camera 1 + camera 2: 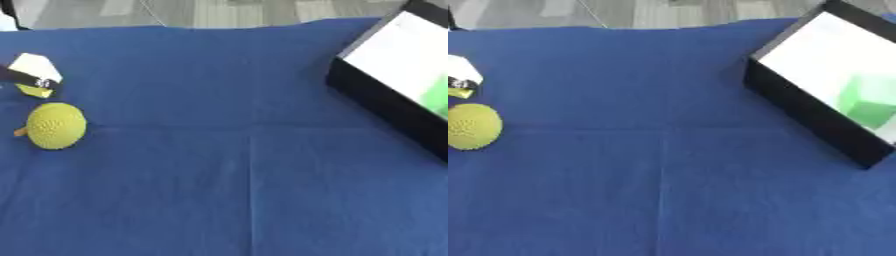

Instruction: Pick up the objects with one hand, pass them to the other hand, and then place them into the box on the other side of the table.

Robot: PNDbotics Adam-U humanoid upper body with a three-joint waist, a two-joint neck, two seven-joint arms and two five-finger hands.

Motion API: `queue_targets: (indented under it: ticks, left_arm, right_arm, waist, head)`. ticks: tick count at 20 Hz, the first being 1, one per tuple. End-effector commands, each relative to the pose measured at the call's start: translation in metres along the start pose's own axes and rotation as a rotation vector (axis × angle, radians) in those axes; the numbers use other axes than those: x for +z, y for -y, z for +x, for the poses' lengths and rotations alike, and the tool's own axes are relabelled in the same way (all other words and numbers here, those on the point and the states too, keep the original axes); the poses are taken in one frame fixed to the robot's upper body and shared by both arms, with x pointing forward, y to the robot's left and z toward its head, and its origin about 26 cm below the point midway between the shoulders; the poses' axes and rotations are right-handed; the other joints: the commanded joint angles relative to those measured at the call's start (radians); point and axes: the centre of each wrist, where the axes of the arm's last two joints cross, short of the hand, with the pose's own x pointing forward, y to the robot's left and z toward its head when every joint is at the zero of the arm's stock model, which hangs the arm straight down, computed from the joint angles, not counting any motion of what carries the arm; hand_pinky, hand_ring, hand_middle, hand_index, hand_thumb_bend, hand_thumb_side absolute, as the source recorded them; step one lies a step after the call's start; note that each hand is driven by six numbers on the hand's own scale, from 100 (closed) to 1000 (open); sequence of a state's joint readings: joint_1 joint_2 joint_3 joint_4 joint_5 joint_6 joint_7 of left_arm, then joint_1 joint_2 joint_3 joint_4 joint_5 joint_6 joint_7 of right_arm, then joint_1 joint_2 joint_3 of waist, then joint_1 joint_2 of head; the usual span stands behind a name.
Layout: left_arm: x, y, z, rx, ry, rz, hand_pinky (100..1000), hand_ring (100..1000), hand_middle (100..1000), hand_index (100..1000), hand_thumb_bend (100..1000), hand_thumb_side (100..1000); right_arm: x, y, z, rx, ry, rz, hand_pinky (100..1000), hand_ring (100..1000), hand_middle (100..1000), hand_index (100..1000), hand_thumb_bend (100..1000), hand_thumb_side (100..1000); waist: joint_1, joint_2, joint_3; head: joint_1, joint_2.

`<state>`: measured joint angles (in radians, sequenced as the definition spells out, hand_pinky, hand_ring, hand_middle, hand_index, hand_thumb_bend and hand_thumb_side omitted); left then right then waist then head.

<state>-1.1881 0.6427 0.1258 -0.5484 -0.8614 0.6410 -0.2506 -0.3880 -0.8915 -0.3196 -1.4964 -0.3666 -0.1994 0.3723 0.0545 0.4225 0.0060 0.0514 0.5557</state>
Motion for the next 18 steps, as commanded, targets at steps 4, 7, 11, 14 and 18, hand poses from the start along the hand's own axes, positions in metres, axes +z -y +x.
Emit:
queue_targets:
  ticks: [4,7,11,14,18]
  left_arm:
    - [0.0005,-0.0263,-0.0049,0.020,-0.010,0.057,793,806,720,692,703,324]
    - [0.0007,-0.0258,-0.0044,0.023,-0.009,0.058,790,803,716,683,659,291]
    - [0.0007,-0.0246,-0.0040,0.023,-0.008,0.053,783,797,705,655,585,230]
    - [0.0006,-0.0245,-0.0040,0.022,-0.011,0.054,778,790,695,628,568,218]
    - [0.0010,-0.0251,-0.0030,0.020,-0.013,0.059,770,778,679,598,529,185]
  right_arm:
    - [-0.0017,0.0109,0.0087,0.044,0.012,-0.009,907,1000,880,874,100,400]
    - [-0.0011,0.0107,0.0078,0.047,0.010,-0.008,907,1000,880,874,100,391]
    - [0.0003,0.0103,0.0058,0.052,0.003,-0.007,907,1000,880,874,100,404]
    - [0.0009,0.0101,0.0049,0.053,0.001,-0.007,907,1000,880,874,100,405]
    - [0.0020,0.0104,0.0042,0.054,-0.002,-0.009,907,1000,880,874,100,403]
  waist:
    - [0.009,-0.006,-0.001]
    - [0.009,-0.005,-0.001]
    - [0.010,-0.005,-0.002]
    - [0.010,-0.005,-0.003]
    - [0.008,-0.008,-0.002]
  head:
    - [0.006,-0.012]
    - [0.006,-0.010]
    - [0.008,-0.010]
    - [0.011,-0.010]
    - [0.012,-0.008]
